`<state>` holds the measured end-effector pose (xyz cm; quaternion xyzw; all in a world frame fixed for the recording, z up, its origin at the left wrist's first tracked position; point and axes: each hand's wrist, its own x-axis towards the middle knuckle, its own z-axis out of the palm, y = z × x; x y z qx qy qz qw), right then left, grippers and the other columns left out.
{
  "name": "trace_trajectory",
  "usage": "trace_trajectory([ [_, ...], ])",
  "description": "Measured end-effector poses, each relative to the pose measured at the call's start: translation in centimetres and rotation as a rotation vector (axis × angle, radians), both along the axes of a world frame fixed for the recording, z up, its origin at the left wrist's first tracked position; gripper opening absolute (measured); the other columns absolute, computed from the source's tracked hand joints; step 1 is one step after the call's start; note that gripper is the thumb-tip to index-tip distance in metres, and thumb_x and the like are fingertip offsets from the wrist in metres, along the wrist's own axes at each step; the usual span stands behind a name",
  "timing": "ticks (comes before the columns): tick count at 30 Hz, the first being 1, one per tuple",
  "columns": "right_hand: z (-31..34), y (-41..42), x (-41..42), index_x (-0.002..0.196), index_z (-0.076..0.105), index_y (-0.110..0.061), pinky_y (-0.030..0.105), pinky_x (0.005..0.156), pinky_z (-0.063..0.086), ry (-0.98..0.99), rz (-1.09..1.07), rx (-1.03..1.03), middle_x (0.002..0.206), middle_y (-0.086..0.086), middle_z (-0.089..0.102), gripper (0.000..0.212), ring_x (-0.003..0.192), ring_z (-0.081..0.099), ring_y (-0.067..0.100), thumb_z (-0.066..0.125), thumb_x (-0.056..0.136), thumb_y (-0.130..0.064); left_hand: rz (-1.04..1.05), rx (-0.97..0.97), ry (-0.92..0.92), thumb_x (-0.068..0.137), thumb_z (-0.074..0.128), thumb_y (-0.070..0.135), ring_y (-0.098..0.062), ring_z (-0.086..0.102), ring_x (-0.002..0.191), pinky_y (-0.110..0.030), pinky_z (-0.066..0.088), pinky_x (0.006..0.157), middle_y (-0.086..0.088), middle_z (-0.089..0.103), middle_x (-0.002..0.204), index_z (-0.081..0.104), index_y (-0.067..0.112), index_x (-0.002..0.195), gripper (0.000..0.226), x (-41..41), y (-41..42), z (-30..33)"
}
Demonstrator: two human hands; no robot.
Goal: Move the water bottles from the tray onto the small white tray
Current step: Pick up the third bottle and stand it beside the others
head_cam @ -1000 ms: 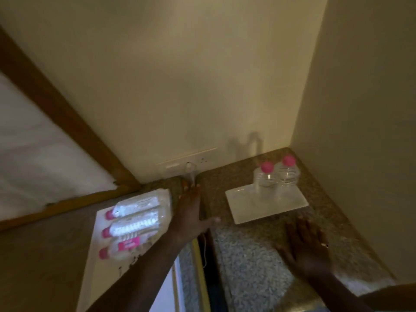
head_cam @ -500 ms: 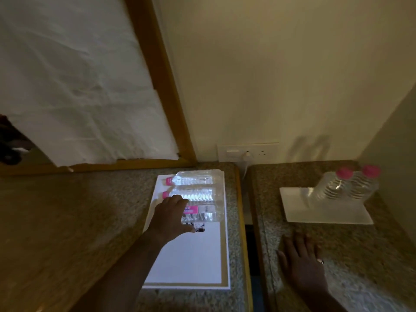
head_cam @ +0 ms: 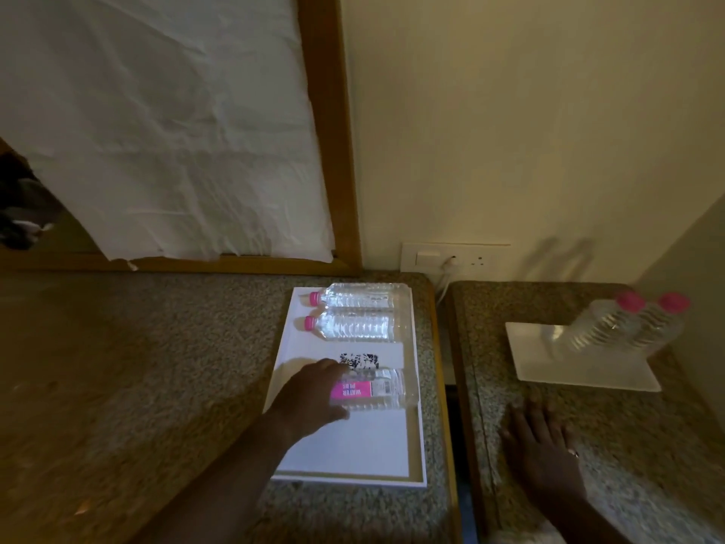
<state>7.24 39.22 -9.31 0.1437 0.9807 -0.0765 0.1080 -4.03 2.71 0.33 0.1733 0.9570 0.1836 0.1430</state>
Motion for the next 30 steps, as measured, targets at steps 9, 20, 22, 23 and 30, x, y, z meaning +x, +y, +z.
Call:
trace_trajectory([
  [9,-0.6,-0.1,-0.1,0.152,0.026,-0.020,0.059,0.116,0.020,-0.013,-0.005,0.020,0.159,0.016,0.025,0.082,0.146,0.016,0.040,0.004,0.088,-0.065,0.130,0.040,0.018,0.056,0.086,0.049,-0.022,0.052,0.110,-0.033,0.045,0.086,0.001,0.064,0.116,0.057,0.023,0.122,0.076,1.0,-2.1,-0.5],
  [20,-1.0,0.1,0.0,0.146,0.041,-0.013,0.066,0.105,0.033,0.052,0.020,-0.006,0.149,0.022,0.042,0.078,0.137,0.035,0.047,0.007,0.096,-0.062,0.107,0.416,0.132,0.046,0.084,0.063,0.002,0.057,0.093,-0.009,0.044,0.072,0.024,0.060,0.100,0.059,0.041,0.104,0.067,-2.3,2.9,7.0],
  [22,-1.0,0.0,0.1,0.145,0.041,-0.013,0.066,0.106,0.034,0.056,0.014,-0.022,0.149,0.022,0.043,0.078,0.137,0.036,0.047,0.007,0.096,-0.062,0.060,0.475,0.120,0.052,0.086,0.056,-0.001,0.056,0.097,-0.016,0.047,0.079,0.019,0.061,0.106,0.058,0.038,0.109,0.066,-2.0,4.7,6.8],
  [23,-1.0,-0.1,0.1,0.146,0.040,-0.013,0.065,0.107,0.032,0.057,0.011,-0.030,0.150,0.022,0.041,0.078,0.138,0.034,0.046,0.006,0.096,-0.062,0.051,0.508,0.108,0.054,0.086,0.052,-0.003,0.056,0.099,-0.021,0.049,0.082,0.015,0.062,0.109,0.057,0.036,0.111,0.066,-1.8,5.5,6.5],
  [30,-1.3,0.3,0.3,0.153,0.023,-0.024,0.056,0.118,0.012,0.074,0.006,-0.070,0.161,0.013,0.019,0.073,0.148,0.009,0.036,0.005,0.094,-0.062,0.088,0.543,0.032,0.051,0.086,0.055,0.011,0.054,0.103,0.000,0.039,0.079,0.028,0.059,0.107,0.049,0.056,0.107,0.067,-1.1,8.1,4.8],
])
